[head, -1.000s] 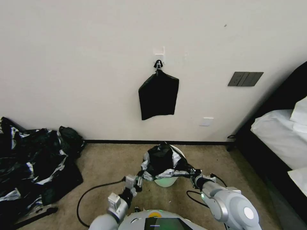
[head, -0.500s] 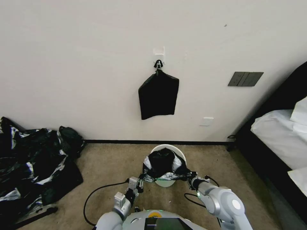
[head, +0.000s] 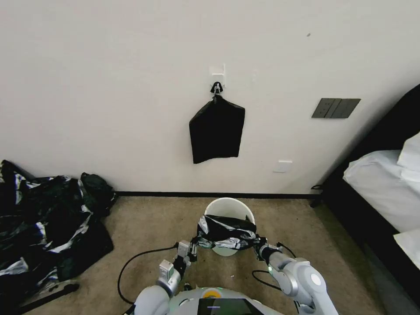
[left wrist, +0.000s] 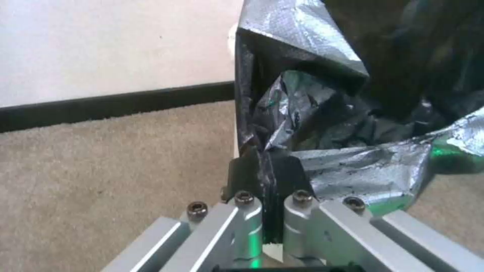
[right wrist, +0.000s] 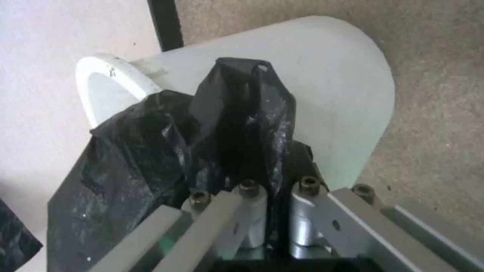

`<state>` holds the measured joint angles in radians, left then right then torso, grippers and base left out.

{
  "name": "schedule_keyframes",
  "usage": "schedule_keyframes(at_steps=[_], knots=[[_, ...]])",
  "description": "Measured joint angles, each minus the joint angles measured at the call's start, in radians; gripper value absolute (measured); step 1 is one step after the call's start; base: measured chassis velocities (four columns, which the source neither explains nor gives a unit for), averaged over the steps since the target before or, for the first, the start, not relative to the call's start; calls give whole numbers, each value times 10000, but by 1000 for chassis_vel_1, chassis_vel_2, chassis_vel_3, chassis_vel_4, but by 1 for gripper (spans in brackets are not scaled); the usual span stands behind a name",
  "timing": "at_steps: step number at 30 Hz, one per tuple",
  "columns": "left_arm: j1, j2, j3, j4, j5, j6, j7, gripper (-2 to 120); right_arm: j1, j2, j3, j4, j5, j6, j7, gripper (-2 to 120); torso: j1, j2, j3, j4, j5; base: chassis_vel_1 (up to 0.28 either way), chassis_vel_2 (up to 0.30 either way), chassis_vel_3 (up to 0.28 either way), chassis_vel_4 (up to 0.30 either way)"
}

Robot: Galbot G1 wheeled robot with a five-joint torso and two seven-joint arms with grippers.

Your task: Place a trash bag onto the trash bin.

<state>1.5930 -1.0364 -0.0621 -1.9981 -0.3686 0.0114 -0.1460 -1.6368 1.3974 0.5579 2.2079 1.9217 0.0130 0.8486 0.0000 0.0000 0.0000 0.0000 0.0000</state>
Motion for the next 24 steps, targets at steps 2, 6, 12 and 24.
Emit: schedule_keyframes(at_steps=[2, 6, 12, 24], knots=[[-154, -57, 64, 147, 45, -15, 2, 0, 76, -17, -8, -177, -28, -78, -136, 0, 0, 0, 0, 0, 0, 0, 0, 0, 0], [-344, -251, 185, 482, 207, -95, 71, 0, 267, -63, -16, -549, -310, -275, -394, 0, 0, 0, 0, 0, -1, 0, 0, 0, 0], [-109, -527, 323, 777, 1116, -511, 349, 0, 241, -107, -61, -829, -626, -665, -638, 0, 0, 0, 0, 2, 1, 0, 0, 0, 0], [118, -436, 202, 973, 1777, -767, 774, 0, -364, -183, 55, -345, -366, -1255, -965, 0, 1, 0, 0, 1, 1, 0, 0, 0, 0]])
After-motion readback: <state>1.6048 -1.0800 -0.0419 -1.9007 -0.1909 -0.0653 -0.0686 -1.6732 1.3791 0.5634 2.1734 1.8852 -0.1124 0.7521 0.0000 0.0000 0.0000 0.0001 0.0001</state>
